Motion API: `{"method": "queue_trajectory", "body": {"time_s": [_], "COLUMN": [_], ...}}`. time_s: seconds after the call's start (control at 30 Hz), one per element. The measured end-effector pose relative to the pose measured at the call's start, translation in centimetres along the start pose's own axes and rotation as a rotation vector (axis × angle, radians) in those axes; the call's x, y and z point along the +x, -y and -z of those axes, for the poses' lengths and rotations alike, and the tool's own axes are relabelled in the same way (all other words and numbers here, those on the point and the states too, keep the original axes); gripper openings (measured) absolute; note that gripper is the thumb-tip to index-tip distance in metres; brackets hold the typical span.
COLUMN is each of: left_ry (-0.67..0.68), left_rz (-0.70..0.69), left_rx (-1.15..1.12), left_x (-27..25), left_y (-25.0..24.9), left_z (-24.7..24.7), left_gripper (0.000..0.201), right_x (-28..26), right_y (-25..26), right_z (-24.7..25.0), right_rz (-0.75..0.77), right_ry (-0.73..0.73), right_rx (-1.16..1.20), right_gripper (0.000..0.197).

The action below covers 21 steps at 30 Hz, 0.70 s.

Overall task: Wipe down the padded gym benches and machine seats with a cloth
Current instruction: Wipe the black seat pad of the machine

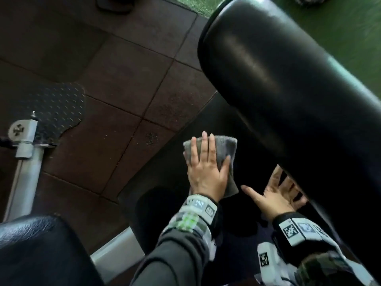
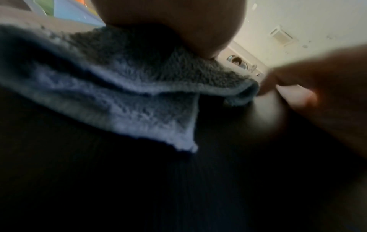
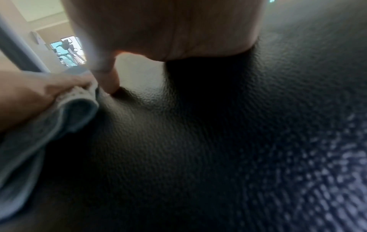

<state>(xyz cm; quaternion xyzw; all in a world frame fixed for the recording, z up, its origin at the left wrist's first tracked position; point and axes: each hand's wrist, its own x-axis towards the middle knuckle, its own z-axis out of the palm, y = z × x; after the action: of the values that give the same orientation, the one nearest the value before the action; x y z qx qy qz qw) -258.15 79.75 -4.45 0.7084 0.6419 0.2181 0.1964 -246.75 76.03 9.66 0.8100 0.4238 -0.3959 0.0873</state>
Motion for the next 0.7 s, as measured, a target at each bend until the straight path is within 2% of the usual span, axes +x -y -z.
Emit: {"method": "queue_trajectory", "body": {"time_s": [0.13, 0.2, 0.3, 0.47, 0.6, 0.67, 0.7], "left_ry": [0.001, 0.103, 0.23, 0.34, 0.376, 0.438, 0.477], "left_rz": [-0.006, 0.053, 0.057, 0.113, 0.145, 0.225, 0.257], "left_rx": [-0.081, -0.122, -0.087, -0.156, -0.163, -0.203, -0.201], "left_x": [7.0, 9.4, 11.3, 13.1, 15.1, 16.2, 16.8], "left_y": [0.2, -0.1, -0.1, -0.5, -1.0, -1.5, -1.7], "left_z": [1.9, 3.1, 4.1, 5.1, 6.6, 7.7, 8.0], "left_gripper": [0.066, 0.063, 0.064, 0.057, 0.046, 0.036, 0.027], "right_x": [-0.3, -0.5, -0.8, -1.2, -1.6, -1.9, -2.1], "right_y": [0.9, 1.4, 2.2, 2.9, 3.4, 3.6, 3.8], "right_z": [0.6, 0.7, 0.8, 1.2, 1.3, 1.5, 1.7], "right_rz": [-0.055, -0.065, -0.055, -0.054, -0.038, -0.056, -0.045], "right_ry": [0.025, 0.027, 0.058, 0.07, 0.074, 0.098, 0.111], "right_rx": [0.085, 0.126, 0.175, 0.224, 0.255, 0.284, 0.303], "right_gripper": [0.066, 0.067, 0.093, 0.099, 0.111, 0.112, 0.12]}}
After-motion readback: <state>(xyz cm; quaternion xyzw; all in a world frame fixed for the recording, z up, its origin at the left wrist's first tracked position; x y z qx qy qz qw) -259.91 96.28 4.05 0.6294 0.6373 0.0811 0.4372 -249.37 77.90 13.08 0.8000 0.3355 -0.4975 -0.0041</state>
